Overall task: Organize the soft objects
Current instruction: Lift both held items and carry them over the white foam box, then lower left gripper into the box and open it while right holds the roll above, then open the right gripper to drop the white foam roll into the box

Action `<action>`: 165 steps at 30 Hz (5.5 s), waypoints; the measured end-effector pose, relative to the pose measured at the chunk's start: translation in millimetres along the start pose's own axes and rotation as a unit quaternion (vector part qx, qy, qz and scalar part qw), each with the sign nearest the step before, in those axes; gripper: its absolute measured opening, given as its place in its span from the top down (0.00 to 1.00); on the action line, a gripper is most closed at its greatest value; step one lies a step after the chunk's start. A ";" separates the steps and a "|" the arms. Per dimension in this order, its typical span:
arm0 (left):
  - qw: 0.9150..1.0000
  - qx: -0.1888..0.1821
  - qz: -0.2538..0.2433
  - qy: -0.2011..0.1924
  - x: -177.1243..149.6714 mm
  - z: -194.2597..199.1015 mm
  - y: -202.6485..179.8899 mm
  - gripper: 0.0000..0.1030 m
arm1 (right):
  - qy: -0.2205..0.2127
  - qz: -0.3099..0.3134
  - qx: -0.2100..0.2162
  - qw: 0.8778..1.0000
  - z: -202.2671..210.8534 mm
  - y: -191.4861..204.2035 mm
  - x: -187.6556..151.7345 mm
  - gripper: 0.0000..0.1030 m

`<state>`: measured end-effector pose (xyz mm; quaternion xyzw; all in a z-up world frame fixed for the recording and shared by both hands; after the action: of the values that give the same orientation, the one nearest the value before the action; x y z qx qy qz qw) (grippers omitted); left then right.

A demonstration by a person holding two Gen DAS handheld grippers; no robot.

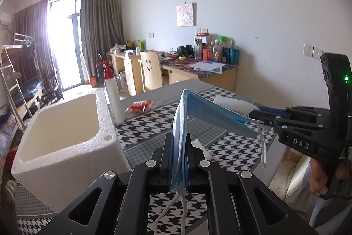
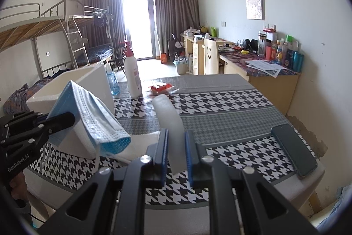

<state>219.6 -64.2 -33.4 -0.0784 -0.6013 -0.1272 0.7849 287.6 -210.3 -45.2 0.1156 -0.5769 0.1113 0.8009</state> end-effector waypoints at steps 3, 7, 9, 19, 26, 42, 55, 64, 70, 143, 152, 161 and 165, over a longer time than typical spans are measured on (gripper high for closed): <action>1.000 0.004 -0.001 -0.004 4.3 0.1 2.0 0.92 | -0.007 -0.002 0.001 1.000 2.6 1.4 5.3 0.83; 1.000 0.006 0.001 -0.014 11.6 4.7 6.7 0.92 | -0.016 0.000 -0.001 1.000 4.2 3.1 12.8 0.82; 1.000 0.009 0.002 -0.021 17.0 6.1 8.5 0.92 | -0.021 0.002 -0.004 1.000 3.6 4.5 18.2 0.82; 0.999 0.015 0.000 -0.036 30.4 9.4 13.6 0.92 | -0.038 0.006 -0.001 0.999 3.6 9.7 33.1 0.82; 0.998 0.031 0.002 -0.046 38.7 11.7 23.8 0.92 | -0.049 0.008 0.007 0.999 4.2 13.8 41.0 0.82; 0.995 0.071 0.005 -0.068 55.0 19.1 47.4 0.92 | -0.068 0.012 0.036 0.997 0.7 36.7 61.8 0.82; 0.991 0.111 0.019 -0.075 58.6 22.3 75.8 0.92 | -0.070 0.012 0.064 0.995 -11.1 53.3 70.9 0.82; 0.987 0.140 0.029 -0.070 55.9 24.9 98.4 0.92 | -0.072 0.018 0.089 0.993 -18.5 72.1 78.0 0.82; 0.984 0.160 0.036 -0.064 52.3 25.5 114.6 0.92 | -0.072 0.025 0.106 0.991 -22.5 87.9 81.7 0.82; 0.959 0.264 0.085 -0.061 19.6 49.0 200.3 0.01 | -0.026 0.075 0.194 0.978 -70.5 176.0 78.0 0.82; 0.960 0.260 0.084 -0.063 15.4 56.6 200.9 0.01 | -0.021 0.080 0.203 0.976 -70.7 187.1 74.7 0.82; 0.959 0.262 0.083 -0.065 14.3 62.6 199.3 0.01 | -0.014 0.084 0.208 0.974 -73.3 196.4 74.5 0.82; 0.958 0.263 0.087 -0.067 13.6 66.3 199.6 0.01 | -0.008 0.083 0.213 0.974 -74.8 199.6 73.3 0.80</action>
<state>220.3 143.3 3.2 0.0707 -0.6553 0.1100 0.7440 315.2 5.8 12.6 0.2359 -0.5542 0.2965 0.7412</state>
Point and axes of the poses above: each gripper's, at about its wrist camera, not at the fingertips, and z roughly against the way its jaws point, y to its left, x to its top, the point moved 9 cm from there along -z, roughly the way its jaws point, and after that the axes turned 12 degrees about -y, right-handed, at the moved point
